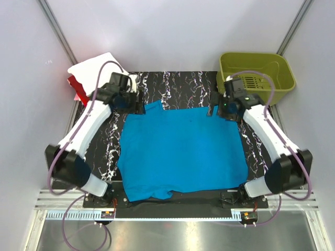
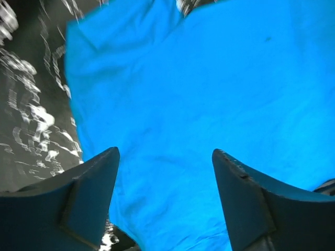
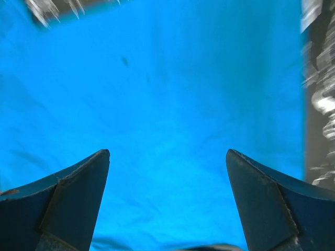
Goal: Fold and stack the t-shirts
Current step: Flatten the tshirt out
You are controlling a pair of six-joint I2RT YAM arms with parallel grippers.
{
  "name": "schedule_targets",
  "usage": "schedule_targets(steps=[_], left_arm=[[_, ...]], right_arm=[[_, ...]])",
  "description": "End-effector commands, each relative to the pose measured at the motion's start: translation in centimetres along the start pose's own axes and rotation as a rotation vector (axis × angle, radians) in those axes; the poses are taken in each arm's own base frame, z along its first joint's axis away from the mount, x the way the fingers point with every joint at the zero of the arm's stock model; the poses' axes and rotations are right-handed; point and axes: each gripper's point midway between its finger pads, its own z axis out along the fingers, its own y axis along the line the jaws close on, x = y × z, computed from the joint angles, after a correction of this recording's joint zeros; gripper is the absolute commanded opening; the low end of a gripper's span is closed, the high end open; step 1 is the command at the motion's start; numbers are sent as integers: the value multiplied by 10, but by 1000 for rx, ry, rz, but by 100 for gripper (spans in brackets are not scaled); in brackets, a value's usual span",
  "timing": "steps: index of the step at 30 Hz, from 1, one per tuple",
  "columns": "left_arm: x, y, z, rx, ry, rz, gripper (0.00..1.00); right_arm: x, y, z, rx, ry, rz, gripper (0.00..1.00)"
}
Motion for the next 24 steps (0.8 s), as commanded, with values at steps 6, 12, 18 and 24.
schedule_targets(steps=[6, 12, 18, 24], left_arm=[[-2, 9, 91, -42, 76, -43, 65], [2, 21, 146, -92, 162, -42, 61], [-1, 30, 177, -123, 184, -40, 59], [-7, 36, 204, -144, 198, -41, 57]], right_arm=[[54, 54, 35, -140, 88, -55, 100], [98, 87, 57, -277, 116, -48, 100], [126, 103, 78, -407, 110, 8, 98], [133, 106, 83, -438, 98, -11, 98]])
